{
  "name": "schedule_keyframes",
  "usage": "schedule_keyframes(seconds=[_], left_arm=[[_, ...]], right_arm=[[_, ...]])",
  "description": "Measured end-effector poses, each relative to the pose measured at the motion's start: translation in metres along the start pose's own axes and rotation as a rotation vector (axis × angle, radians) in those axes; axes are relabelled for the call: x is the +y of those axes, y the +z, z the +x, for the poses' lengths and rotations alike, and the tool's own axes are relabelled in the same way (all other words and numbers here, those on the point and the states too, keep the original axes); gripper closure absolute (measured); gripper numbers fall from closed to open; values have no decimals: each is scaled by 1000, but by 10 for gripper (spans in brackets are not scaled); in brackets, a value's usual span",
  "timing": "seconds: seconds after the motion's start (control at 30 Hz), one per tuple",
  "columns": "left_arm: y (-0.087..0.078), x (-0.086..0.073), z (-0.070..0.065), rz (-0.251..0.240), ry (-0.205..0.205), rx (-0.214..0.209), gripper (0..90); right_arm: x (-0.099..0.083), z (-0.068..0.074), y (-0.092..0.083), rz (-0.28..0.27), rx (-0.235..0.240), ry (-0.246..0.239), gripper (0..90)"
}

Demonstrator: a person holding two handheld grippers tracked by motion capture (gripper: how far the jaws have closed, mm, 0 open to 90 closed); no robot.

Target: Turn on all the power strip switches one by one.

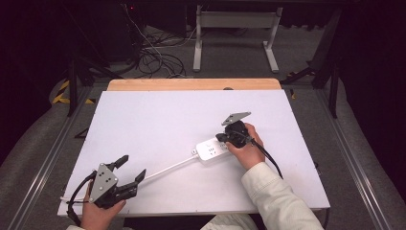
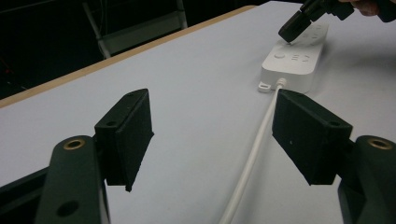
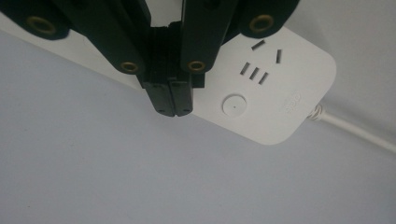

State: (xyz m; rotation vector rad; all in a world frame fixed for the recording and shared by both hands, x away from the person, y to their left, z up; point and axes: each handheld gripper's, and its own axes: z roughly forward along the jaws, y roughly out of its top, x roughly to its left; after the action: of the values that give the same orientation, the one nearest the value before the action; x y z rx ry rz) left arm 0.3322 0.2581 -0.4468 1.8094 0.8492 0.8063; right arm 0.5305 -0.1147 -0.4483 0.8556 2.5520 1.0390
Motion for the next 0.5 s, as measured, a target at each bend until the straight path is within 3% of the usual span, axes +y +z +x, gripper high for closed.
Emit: schedule_keyframes(seconds=[0.5], left_arm=[[0,0,0,-1,2,-3,290]], right_arm=[[-4,5,3,3,-23,-32,900]])
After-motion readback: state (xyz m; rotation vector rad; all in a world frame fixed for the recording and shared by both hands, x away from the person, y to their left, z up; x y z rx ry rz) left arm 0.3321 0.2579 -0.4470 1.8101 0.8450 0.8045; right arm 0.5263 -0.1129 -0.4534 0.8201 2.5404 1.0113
